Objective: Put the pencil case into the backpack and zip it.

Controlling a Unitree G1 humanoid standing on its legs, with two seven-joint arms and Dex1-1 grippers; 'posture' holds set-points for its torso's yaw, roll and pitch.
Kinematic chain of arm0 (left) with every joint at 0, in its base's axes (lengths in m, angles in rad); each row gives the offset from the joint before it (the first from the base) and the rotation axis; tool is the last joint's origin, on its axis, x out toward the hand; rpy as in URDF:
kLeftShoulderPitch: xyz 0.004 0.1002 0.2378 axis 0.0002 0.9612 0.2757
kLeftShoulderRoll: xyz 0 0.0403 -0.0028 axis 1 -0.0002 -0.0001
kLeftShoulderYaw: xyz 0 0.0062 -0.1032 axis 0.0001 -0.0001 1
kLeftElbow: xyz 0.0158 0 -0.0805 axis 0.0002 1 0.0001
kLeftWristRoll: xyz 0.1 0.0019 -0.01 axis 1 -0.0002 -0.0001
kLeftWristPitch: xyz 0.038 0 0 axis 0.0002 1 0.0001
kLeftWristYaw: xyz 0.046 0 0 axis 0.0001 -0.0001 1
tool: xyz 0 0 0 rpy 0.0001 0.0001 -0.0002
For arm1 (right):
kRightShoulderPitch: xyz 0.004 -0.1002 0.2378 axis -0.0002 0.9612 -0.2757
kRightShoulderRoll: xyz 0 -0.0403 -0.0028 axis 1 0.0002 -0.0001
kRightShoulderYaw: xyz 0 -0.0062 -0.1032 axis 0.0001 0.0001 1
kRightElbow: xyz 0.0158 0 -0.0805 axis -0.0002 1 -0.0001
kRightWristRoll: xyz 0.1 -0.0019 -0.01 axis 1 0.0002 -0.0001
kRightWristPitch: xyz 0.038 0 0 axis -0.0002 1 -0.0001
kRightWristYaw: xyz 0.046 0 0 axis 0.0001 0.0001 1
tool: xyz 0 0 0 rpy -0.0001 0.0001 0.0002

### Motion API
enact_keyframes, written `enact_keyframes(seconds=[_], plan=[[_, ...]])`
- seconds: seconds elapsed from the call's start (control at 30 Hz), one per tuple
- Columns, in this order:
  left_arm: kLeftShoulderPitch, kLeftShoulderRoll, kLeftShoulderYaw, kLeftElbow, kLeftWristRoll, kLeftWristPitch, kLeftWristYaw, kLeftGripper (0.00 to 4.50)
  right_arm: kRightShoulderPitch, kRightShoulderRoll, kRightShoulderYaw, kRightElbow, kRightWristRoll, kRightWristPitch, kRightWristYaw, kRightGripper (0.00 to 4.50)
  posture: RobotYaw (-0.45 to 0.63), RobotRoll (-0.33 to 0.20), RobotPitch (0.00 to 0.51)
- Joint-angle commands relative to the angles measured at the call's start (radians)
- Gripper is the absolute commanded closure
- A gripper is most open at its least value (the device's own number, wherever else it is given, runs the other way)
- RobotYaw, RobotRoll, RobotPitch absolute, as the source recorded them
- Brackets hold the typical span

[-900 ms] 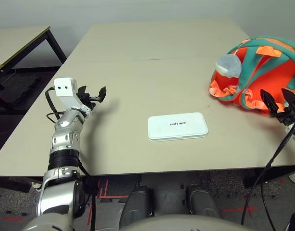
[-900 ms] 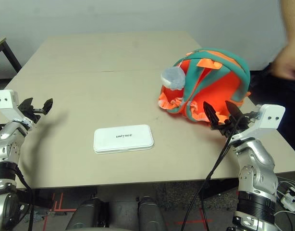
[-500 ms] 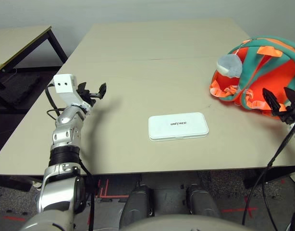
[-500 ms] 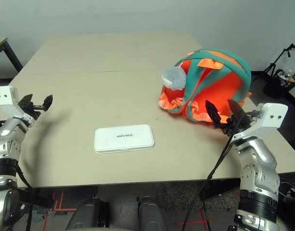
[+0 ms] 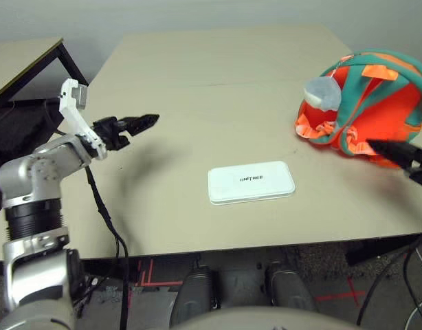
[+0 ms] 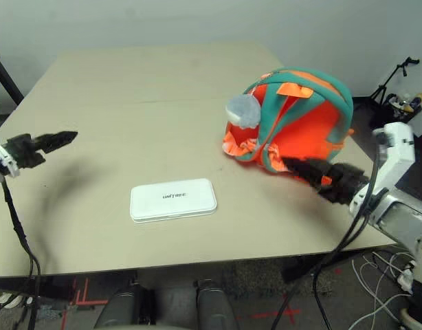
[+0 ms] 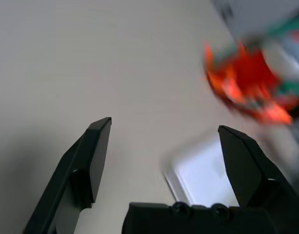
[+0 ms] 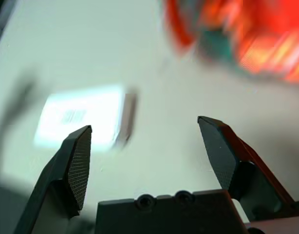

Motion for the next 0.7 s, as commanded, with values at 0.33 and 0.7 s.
enact_keyframes(seconds=[0.33,0.7], plan=[[-0.024,-0.127,-0.077,-0.007,-0.016,0.165,0.046,0.00,-0.230,0.142,0.285,0.112,-0.030,0.107,-0.077,3.49,-0.03,0.000,0.025],[-0.027,-0.144,-0.180,0.086,0.037,0.106,0.005,0.00,-0.289,0.253,0.363,0.128,-0.170,0.099,-0.066,4.48,-0.01,0.000,0.040]])
